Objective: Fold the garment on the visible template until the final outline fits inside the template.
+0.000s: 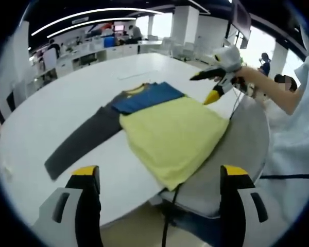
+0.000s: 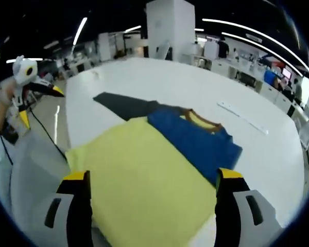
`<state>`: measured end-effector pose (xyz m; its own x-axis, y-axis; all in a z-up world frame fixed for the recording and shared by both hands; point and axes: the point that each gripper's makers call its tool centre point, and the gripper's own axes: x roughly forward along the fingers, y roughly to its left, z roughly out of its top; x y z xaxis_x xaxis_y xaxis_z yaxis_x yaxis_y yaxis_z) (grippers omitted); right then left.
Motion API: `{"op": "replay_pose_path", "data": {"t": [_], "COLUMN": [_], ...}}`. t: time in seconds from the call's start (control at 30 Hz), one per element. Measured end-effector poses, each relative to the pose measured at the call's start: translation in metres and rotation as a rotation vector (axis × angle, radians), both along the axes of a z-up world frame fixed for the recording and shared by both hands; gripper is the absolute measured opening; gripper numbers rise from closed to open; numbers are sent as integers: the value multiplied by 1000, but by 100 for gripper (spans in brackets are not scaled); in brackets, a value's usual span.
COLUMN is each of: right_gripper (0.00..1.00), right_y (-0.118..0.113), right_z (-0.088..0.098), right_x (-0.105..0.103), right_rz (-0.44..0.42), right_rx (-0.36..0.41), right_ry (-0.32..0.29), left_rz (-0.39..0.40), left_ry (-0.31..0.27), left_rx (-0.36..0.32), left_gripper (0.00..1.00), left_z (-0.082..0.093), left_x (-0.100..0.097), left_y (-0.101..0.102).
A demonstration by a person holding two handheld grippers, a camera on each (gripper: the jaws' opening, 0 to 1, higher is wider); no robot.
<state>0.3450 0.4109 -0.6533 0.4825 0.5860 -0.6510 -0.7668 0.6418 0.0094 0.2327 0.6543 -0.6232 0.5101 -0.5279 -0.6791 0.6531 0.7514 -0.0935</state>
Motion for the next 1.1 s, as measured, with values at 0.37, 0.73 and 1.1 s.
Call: {"op": "replay_pose_path", "data": {"t": [0.37, 0.73, 1.1], "right_gripper": [100, 100, 100], "right_y": [-3, -7, -12], "right_z": [13, 31, 33], "right_x": [-26, -45, -66], "right_rz": [-7, -48, -41], "right_rx": [-13, 17, -11], "right_ry": [3, -35, -23], "left_rz": [-10, -27, -45], "left_ry": [-2, 4, 6], "left_rx": [-2, 6, 8], "left_gripper": [94, 94, 94], "left_z": [0, -2, -2], "left_x": [4, 4, 6], "left_y": [-1, -2, -6]}}
